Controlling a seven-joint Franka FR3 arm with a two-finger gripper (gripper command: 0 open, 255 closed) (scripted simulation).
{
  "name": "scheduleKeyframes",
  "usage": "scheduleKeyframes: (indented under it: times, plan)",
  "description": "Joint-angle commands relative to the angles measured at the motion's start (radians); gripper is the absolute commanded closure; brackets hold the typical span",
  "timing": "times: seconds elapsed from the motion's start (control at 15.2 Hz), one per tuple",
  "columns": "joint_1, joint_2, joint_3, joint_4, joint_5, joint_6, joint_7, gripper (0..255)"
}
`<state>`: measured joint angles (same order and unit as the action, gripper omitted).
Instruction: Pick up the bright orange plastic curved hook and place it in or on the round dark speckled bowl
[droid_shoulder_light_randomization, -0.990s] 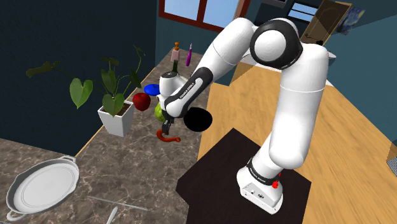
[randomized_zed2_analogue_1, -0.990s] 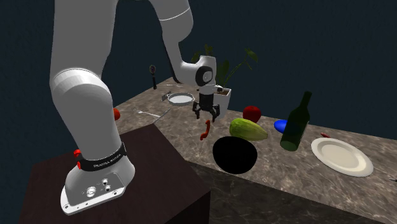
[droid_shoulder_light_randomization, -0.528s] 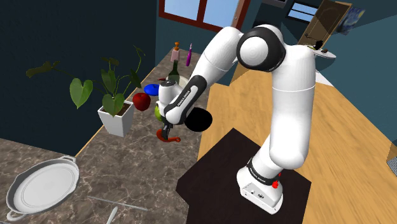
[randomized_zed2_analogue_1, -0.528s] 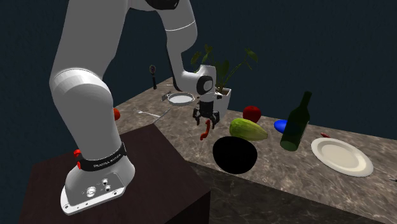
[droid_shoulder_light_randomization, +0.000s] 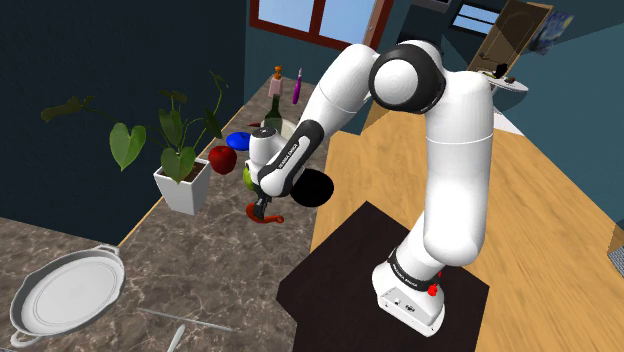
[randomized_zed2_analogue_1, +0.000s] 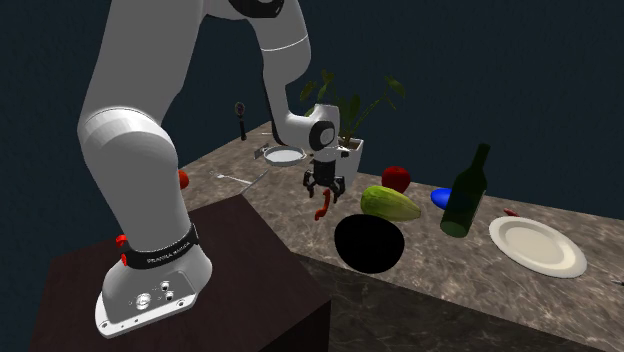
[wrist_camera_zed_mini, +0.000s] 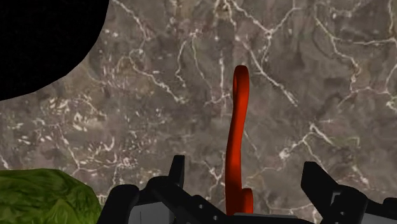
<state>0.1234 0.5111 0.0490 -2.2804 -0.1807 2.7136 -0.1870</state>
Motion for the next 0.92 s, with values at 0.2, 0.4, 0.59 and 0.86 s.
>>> scheduleKeyframes:
  times: [0.2, 0.4, 0.59, 0.86]
  plan:
    - [0.000, 0.000, 0.000, 0.000, 0.000, 0.000, 0.000, 255]
    - [0.000, 0.000, 0.000, 0.000, 0.000, 0.000, 0.000, 255]
    - [0.000, 0.000, 0.000, 0.000, 0.000, 0.000, 0.000, 255]
    - [-0.008, -0.056, 0.010, -0.015, 0.011, -0.040, -0.010, 255]
